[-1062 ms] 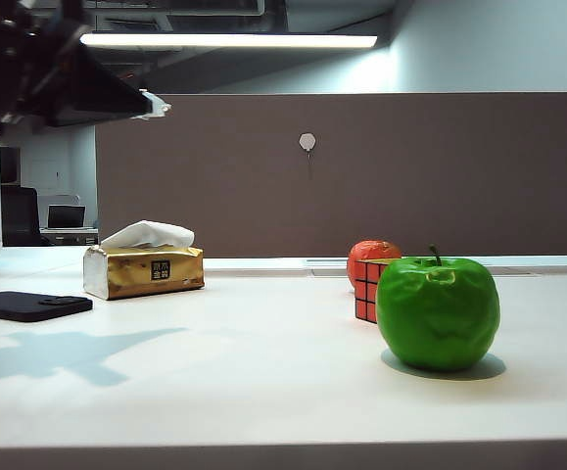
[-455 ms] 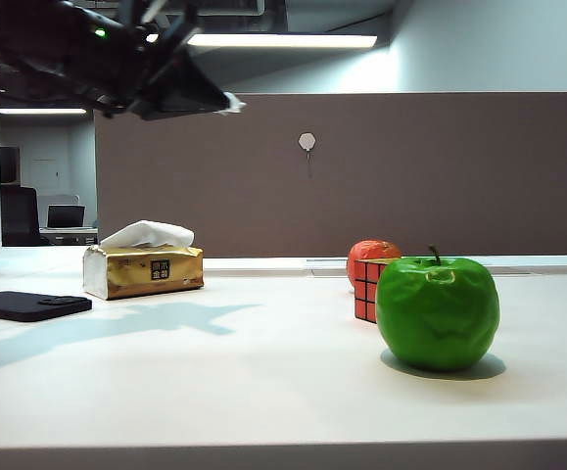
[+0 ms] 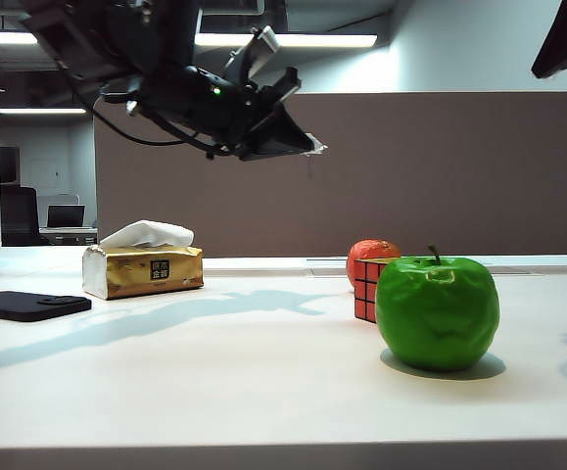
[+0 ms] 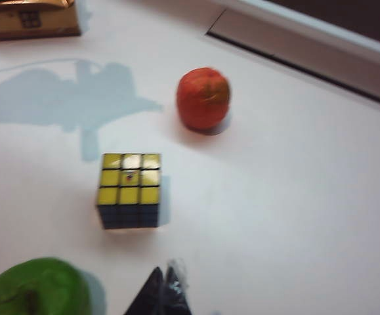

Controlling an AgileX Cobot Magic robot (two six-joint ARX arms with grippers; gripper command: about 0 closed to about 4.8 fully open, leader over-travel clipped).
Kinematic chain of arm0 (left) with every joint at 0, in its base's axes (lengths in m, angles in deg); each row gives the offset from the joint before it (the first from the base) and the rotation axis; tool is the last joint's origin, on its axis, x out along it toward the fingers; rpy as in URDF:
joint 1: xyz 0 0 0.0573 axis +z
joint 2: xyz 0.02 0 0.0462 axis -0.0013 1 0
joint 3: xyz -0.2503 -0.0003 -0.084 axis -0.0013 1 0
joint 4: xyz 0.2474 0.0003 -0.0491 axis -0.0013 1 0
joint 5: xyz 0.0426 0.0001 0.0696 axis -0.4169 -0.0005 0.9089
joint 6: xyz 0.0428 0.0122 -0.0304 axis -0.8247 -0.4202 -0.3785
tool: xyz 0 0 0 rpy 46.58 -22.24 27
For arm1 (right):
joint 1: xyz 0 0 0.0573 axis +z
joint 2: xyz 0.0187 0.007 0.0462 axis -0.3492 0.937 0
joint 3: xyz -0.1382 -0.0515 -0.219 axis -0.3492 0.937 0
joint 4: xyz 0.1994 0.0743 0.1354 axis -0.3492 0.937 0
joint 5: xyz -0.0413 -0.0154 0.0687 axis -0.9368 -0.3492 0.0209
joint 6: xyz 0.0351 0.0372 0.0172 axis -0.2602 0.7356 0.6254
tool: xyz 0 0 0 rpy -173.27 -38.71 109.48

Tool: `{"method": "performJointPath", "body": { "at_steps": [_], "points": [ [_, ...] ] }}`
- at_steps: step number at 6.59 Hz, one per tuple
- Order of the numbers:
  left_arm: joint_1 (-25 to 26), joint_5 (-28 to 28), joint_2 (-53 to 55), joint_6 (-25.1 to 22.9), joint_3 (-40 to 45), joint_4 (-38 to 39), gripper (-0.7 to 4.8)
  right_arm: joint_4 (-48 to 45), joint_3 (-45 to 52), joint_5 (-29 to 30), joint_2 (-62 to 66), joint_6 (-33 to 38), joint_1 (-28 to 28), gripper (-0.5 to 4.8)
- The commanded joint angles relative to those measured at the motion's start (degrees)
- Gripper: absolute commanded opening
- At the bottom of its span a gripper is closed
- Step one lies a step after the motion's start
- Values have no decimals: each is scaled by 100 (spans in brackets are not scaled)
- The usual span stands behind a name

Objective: Move all the fruits on the tabletop near the face of the Rubik's cube that has the color most similar to each fruit.

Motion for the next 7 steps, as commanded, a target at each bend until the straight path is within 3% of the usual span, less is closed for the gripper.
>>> {"method": "performJointPath", "body": {
  "at_steps": [1,2,6,7],
  "points": [
    [-15,-28,1189,-20,-1709,887,-5,-514,-26,-251,4,-15,-20,-1],
    [-77,-11,1950,-20,-2881,1502,-5,-452,-26,-234,4,-7,-15,-1],
    [-339,291,2994,-9,-4682,2573,-5,-15,-22,-229,4,33,-15,-1],
    [-413,634,3110,-11,-4754,2636,-5,-13,-22,20,4,98,-15,-1]
  ]
}}
